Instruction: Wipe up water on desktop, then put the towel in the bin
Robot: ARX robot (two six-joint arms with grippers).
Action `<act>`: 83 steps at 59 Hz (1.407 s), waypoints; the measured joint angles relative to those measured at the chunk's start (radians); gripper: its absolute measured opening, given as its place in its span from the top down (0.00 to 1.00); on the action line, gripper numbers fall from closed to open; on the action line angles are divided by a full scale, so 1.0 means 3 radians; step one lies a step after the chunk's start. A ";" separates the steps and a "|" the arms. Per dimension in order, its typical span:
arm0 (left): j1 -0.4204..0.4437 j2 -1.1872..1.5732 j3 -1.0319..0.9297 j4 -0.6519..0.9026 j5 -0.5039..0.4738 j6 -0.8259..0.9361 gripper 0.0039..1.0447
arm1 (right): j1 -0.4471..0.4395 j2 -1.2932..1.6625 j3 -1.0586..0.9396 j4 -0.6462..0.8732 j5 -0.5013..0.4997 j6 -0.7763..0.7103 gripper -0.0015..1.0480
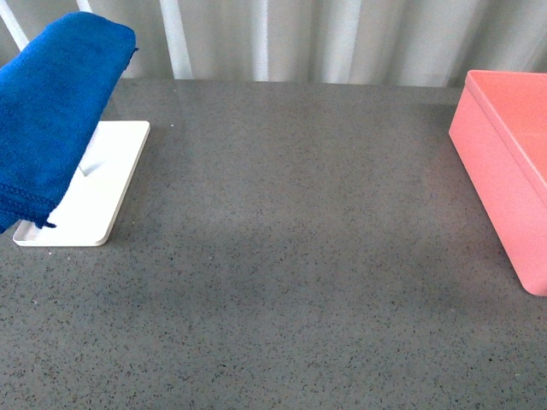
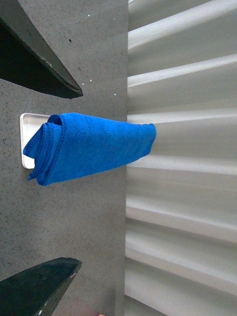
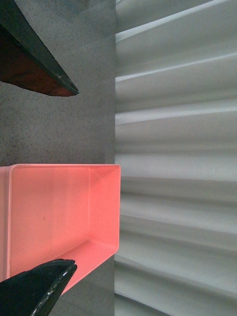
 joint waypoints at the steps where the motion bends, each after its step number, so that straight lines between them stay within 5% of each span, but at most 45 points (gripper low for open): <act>1: 0.0000 0.0000 0.0000 0.0000 0.0000 0.0000 0.06 | 0.0000 0.0000 0.0000 0.0000 0.0000 0.0000 0.07; 29: -0.0006 0.0017 0.0005 -0.0019 -0.0031 -0.0017 0.06 | 0.0000 0.0000 0.0000 0.0000 0.0000 0.0000 0.07; 35: -0.0039 0.0687 0.0387 -0.0899 -0.0468 -0.0763 0.06 | 0.0000 0.0001 0.0000 0.0000 0.0000 0.0000 0.07; 43: 0.0203 0.1709 0.0641 -0.0441 -0.0273 -0.1218 0.06 | 0.0000 0.0001 0.0000 0.0000 0.0000 0.0000 0.07; 55: 0.0365 0.3184 0.1642 0.0221 0.0083 -0.0624 0.06 | 0.0000 0.0000 0.0000 0.0000 0.0000 0.0000 0.07; 83: 0.0210 0.5433 0.3980 -0.0601 -0.0084 0.0373 0.06 | 0.0000 0.0000 0.0000 0.0000 0.0000 0.0000 0.07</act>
